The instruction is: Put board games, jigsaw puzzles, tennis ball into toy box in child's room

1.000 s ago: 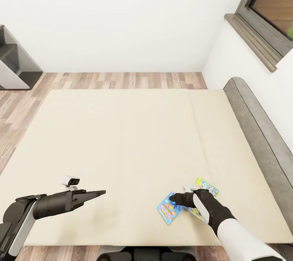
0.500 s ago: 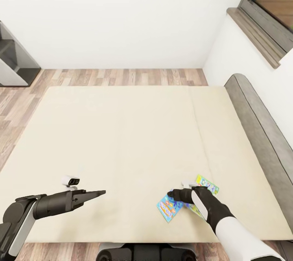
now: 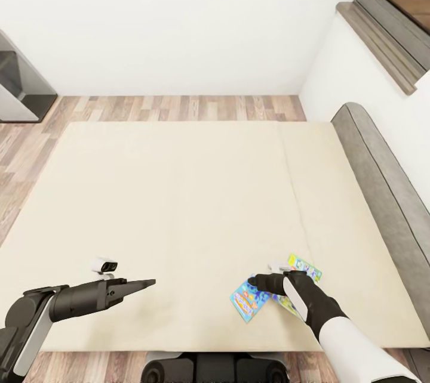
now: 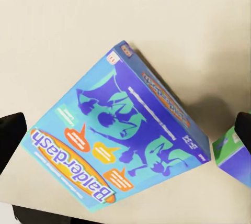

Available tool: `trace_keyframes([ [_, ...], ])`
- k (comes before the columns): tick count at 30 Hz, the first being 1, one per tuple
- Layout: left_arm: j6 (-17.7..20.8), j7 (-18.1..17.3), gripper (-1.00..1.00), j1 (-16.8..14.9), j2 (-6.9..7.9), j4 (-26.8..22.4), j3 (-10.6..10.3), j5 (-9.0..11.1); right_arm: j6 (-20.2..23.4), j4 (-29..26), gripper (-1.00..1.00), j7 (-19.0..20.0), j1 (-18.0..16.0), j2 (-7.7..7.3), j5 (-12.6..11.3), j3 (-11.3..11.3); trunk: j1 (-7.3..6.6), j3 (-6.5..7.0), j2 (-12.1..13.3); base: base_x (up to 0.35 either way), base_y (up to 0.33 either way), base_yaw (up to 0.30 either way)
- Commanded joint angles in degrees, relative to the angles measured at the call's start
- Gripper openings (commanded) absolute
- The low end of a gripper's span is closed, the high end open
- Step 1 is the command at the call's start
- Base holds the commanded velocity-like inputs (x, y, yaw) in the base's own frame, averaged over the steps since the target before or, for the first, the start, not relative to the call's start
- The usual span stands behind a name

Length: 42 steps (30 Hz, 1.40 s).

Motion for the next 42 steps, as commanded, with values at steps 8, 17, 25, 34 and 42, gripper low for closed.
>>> trace_keyframes([
  [8,0.6,-0.1,1.00,0.0,0.00,0.0,0.0,0.1,0.2,-0.1,1.00,0.0,0.0,-0.07,-0.3,0.2,0.03,-0.82,-0.1,0.000,0.000,0.000],
  [17,0.6,-0.1,1.00,0.0,0.00,0.0,0.0,0.1,0.2,-0.1,1.00,0.0,0.0,-0.03,-0.3,0.2,0.03,-1.67,-0.1,0.000,0.000,0.000],
  [25,0.6,-0.1,1.00,0.0,0.00,0.0,0.0,0.1,0.2,-0.1,1.00,0.1,0.0,-0.03,-0.3,0.2,0.03,-2.42,-0.1,0.000,0.000,0.000],
  [34,0.6,0.0,1.00,0.0,-0.06,0.0,-0.1,0.1,-1.1,-0.1,1.00,0.2,0.0,-0.02,-0.3,0.2,0.03,-2.97,-0.1,0.000,0.000,0.000],
  [42,0.6,0.0,1.00,0.0,-0.09,0.0,-0.1,0.1,-4.3,-0.1,1.00,0.0,0.0,-0.07,-0.3,0.3,0.03,-3.02,-0.1,0.000,0.000,0.000],
])
